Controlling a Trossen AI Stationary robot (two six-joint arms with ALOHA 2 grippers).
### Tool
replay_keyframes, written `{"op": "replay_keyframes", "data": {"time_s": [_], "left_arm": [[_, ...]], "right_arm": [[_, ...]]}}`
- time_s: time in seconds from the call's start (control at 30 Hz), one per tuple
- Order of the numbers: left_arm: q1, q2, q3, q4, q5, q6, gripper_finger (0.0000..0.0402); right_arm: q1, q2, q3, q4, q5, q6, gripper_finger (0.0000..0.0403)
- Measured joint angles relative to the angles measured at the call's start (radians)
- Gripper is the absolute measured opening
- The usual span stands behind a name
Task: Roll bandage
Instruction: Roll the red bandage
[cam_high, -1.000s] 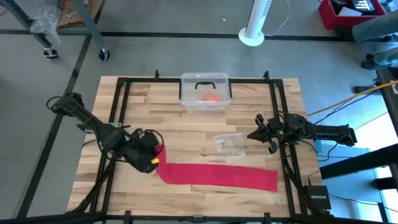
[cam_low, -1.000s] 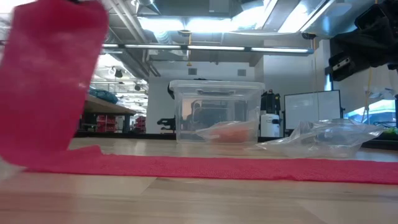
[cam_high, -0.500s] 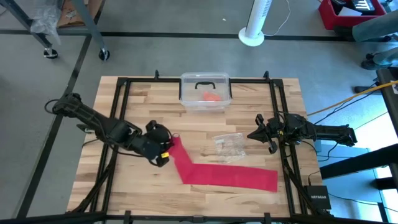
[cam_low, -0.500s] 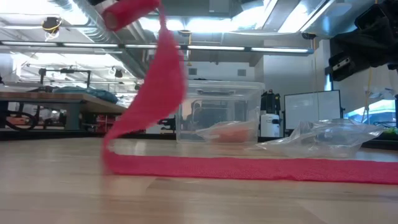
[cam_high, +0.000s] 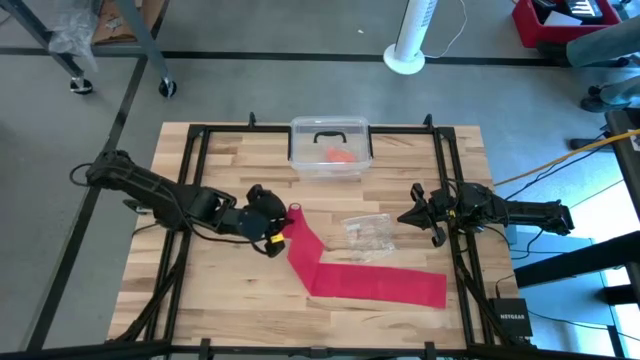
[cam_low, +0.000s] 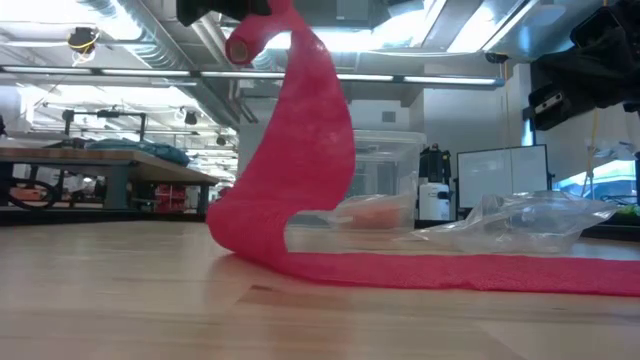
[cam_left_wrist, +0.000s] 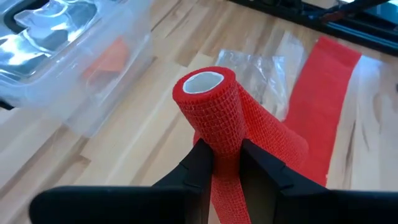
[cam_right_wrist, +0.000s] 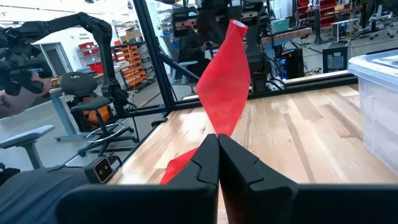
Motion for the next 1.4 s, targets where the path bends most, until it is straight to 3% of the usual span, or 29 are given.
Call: {"op": "replay_keyframes", "data": {"time_s": [0.4, 1.0, 1.17, 1.4], "left_arm": [[-0.001, 0.006, 0.0, 0.011, -0.008, 0.036, 0.0059], [0.012, 0.129, 0.0, 0.311, -0.045, 0.033, 0.0059], [0.068, 0.121, 0.0, 0.403, -0.059, -0.005, 0.0059], [0.129, 0.12, 0.0, 0.55, -0.003, 0.083, 0.0059]], "right_arm": [[0.0, 0.0, 0.0, 0.0, 0.0, 0.0, 0.0008], [0.0, 0.0, 0.0, 0.0, 0.0, 0.0, 0.0008], [0.0, 0.0, 0.0, 0.018, 0.03, 0.003, 0.0008], [0.0, 0.0, 0.0, 0.219, 0.104, 0.292, 0.0008]]}}
